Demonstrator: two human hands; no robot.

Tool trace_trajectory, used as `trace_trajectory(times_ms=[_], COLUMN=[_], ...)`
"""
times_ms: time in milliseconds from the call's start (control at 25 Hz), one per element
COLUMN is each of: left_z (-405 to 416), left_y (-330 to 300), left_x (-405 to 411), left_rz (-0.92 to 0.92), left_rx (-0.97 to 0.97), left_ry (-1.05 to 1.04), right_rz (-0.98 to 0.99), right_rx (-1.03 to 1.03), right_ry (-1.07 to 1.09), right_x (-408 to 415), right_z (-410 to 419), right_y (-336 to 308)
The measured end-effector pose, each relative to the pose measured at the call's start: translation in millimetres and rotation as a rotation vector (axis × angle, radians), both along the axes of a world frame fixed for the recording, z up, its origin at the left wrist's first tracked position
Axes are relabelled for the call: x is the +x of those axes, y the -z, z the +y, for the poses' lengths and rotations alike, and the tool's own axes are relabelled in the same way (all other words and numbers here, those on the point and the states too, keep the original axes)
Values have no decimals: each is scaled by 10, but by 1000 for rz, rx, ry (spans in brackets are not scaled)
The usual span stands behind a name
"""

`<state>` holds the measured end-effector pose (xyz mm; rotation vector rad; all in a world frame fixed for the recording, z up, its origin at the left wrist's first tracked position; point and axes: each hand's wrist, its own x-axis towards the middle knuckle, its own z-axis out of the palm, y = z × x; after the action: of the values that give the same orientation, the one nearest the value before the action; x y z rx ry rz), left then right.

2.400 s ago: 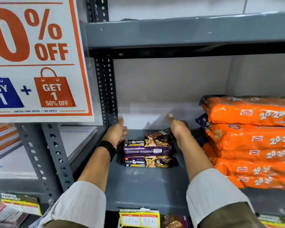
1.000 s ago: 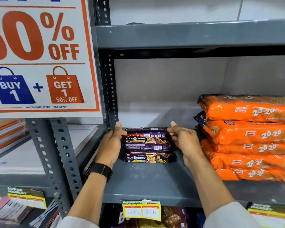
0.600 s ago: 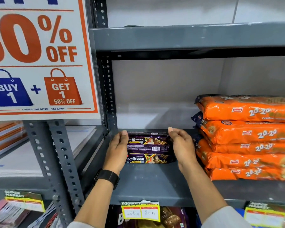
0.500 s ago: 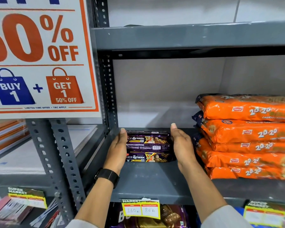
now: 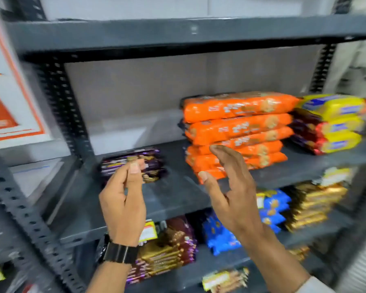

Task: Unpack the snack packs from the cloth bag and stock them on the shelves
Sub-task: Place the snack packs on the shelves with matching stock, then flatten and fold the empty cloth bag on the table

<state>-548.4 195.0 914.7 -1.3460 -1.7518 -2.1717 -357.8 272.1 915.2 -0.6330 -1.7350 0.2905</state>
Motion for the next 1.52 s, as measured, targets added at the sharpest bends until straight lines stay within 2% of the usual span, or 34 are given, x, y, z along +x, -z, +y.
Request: trace_trajectory(times_ms=[80,240,320,440,600,760,880,960,1040,1160,1280,1400,1520], left_z=[123,325,414,528,606,601,643,686,766,979,1106,1431,1672], left_y=[158,549,802,1273,2068,2835,3138,3308,3624,4290,4018,4126,4395], left_x=[623,2108,3028,4275,5867,6930,7367,7581,7782,8035,8316,8382,8375], left_rz=[76,181,261,303,143,51,-123,-206,-263,-234,-126,-121,6], left_rx=[-68,-225,-322,-545,-884,-1231,-1521,-1639,-1674,-1662,-1622,-1553,-1661], left_ry=[128,482,691,963,1222,1159,1000,895,778,649,557,489,594], right_rz=[-129,-270,-235,-135,18,115,137,91,40,-41,-139,-142,-209], right_rx=[2,-261,-487,-810,-1147,-1433,-1546,-1585,-1593,-1550,-1468,-1422,-1401], right_ry=[223,586,760,883,973,944,910,847,786,796,879,969,1032], right_x=[827,2536,3439,4581,5983,7096,7548,7740,7880,8108,8423,8731,9000], right_z=[-82,-494,-818,-1298,-1771,-1935,-1792,-1576,-1325,-937,-551,-50,427], right_y=[193,706,1071,1578,2243,2779,3095,3252,3363,3508,3610,3742,3942])
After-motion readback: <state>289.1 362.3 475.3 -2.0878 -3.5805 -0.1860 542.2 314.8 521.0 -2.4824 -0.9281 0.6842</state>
